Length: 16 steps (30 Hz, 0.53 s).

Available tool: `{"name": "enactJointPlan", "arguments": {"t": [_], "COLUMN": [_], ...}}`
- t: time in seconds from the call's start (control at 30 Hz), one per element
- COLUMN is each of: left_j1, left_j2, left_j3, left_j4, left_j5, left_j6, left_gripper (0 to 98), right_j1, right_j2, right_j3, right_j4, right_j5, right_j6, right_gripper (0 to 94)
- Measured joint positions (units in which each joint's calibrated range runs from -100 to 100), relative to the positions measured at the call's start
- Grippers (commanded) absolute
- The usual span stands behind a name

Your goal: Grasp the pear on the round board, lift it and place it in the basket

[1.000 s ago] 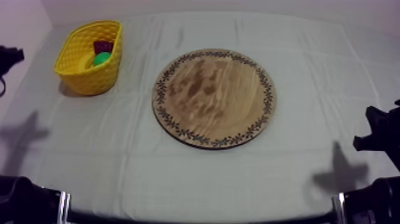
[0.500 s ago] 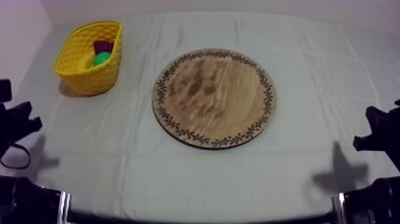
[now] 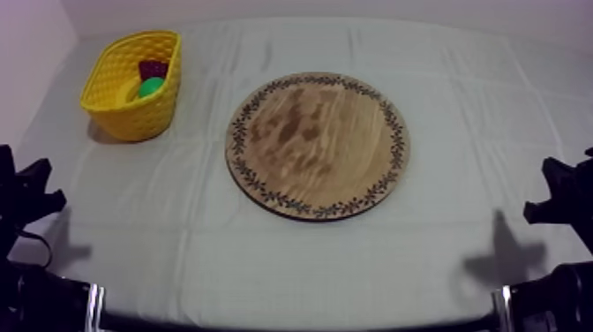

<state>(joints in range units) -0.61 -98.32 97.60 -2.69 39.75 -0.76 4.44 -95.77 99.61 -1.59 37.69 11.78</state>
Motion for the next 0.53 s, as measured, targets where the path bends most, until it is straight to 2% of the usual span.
{"name": "enactJointPlan", "arguments": {"t": [0.27,0.53], "left_j1": [0.3,0.7], "left_j2": [-1.4,-1.4], "left_j3": [1.8,2.0], "left_j4": [0.26,0.33], "left_j5": [-5.2,-6.1], "left_j6": [0.5,1.6], "left_gripper": [0.0,0.0], "right_j1": [0.0,0.0], "right_j2": [0.0,0.0], "right_j3": [0.0,0.0], "right_j4": [0.0,0.0], "right_j5": [0.1,0.2], "right_j6": [0.0,0.0], "right_gripper": [0.5,0.5]}}
